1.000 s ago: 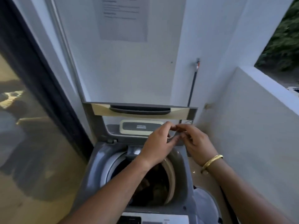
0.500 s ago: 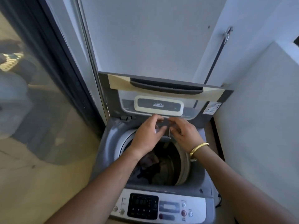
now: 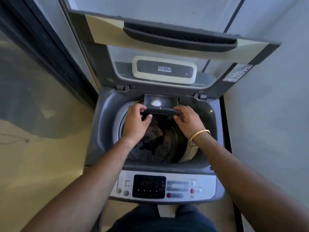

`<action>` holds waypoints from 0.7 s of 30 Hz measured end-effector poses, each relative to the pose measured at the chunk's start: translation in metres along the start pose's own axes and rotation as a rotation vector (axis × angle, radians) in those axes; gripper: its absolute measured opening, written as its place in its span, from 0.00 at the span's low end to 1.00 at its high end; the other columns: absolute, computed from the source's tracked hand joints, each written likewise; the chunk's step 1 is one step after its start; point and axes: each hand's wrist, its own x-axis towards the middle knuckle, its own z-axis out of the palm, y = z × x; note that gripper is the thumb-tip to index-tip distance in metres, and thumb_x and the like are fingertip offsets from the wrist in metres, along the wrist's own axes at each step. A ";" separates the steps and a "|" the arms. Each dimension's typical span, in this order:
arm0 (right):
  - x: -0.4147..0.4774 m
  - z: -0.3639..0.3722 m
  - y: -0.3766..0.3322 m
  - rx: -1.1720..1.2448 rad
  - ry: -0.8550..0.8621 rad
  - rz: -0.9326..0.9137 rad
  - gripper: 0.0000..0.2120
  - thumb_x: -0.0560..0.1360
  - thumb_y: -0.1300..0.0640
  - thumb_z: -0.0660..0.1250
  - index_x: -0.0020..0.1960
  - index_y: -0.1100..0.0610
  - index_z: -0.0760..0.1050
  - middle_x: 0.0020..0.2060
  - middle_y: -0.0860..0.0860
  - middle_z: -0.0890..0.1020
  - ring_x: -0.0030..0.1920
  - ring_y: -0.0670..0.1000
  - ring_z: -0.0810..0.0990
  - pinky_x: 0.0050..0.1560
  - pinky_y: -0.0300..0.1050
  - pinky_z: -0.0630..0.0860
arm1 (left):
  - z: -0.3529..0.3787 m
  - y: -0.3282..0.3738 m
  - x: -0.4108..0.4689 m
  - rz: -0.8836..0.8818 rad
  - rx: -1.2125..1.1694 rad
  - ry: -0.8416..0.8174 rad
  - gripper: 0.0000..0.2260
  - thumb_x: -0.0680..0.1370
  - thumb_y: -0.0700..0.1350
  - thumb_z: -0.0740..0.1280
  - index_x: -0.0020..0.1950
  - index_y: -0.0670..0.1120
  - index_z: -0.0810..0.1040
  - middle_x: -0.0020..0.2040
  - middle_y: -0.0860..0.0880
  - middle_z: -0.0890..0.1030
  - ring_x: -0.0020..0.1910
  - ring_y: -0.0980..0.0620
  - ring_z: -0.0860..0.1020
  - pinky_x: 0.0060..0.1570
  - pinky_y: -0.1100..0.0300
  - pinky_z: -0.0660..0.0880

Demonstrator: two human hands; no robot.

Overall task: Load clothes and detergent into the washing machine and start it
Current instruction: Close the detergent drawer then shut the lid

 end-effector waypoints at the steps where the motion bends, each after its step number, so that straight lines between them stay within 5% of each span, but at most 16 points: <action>1: 0.002 0.004 0.003 0.005 0.004 0.019 0.17 0.83 0.57 0.70 0.71 0.54 0.77 0.63 0.50 0.79 0.59 0.51 0.83 0.69 0.53 0.80 | 0.002 -0.005 0.001 -0.044 -0.022 0.015 0.17 0.84 0.47 0.77 0.71 0.47 0.77 0.68 0.49 0.76 0.59 0.50 0.82 0.53 0.68 0.75; 5: 0.008 0.018 0.013 0.085 0.050 0.119 0.16 0.81 0.57 0.72 0.68 0.54 0.77 0.61 0.51 0.79 0.56 0.50 0.82 0.65 0.48 0.81 | 0.013 -0.017 0.011 -0.194 -0.164 0.049 0.23 0.85 0.47 0.76 0.76 0.46 0.73 0.71 0.47 0.78 0.54 0.53 0.84 0.50 0.68 0.78; 8: 0.012 0.026 0.019 0.197 0.108 0.233 0.15 0.81 0.57 0.73 0.65 0.55 0.75 0.57 0.52 0.81 0.52 0.48 0.81 0.53 0.34 0.78 | 0.023 -0.024 0.017 -0.258 -0.298 0.030 0.20 0.84 0.51 0.77 0.71 0.52 0.73 0.70 0.49 0.80 0.65 0.47 0.84 0.67 0.44 0.85; 10: 0.018 0.030 0.024 0.276 0.146 0.315 0.15 0.81 0.56 0.73 0.65 0.56 0.74 0.56 0.52 0.83 0.51 0.47 0.82 0.47 0.29 0.73 | 0.031 -0.027 0.023 -0.303 -0.401 0.012 0.16 0.85 0.50 0.75 0.68 0.52 0.72 0.67 0.49 0.81 0.65 0.43 0.86 0.67 0.39 0.85; 15: 0.031 0.041 0.030 0.422 0.184 0.447 0.13 0.80 0.53 0.75 0.62 0.52 0.77 0.55 0.50 0.86 0.53 0.48 0.85 0.60 0.46 0.83 | 0.040 -0.033 0.036 -0.394 -0.616 0.046 0.14 0.87 0.45 0.73 0.69 0.44 0.73 0.63 0.44 0.82 0.62 0.38 0.89 0.65 0.45 0.87; 21: 0.041 0.043 0.034 0.455 0.208 0.477 0.14 0.79 0.55 0.76 0.64 0.54 0.80 0.54 0.47 0.85 0.55 0.48 0.84 0.64 0.47 0.80 | 0.042 -0.036 0.040 -0.398 -0.661 0.081 0.16 0.86 0.43 0.74 0.70 0.39 0.74 0.58 0.46 0.83 0.60 0.38 0.90 0.63 0.48 0.87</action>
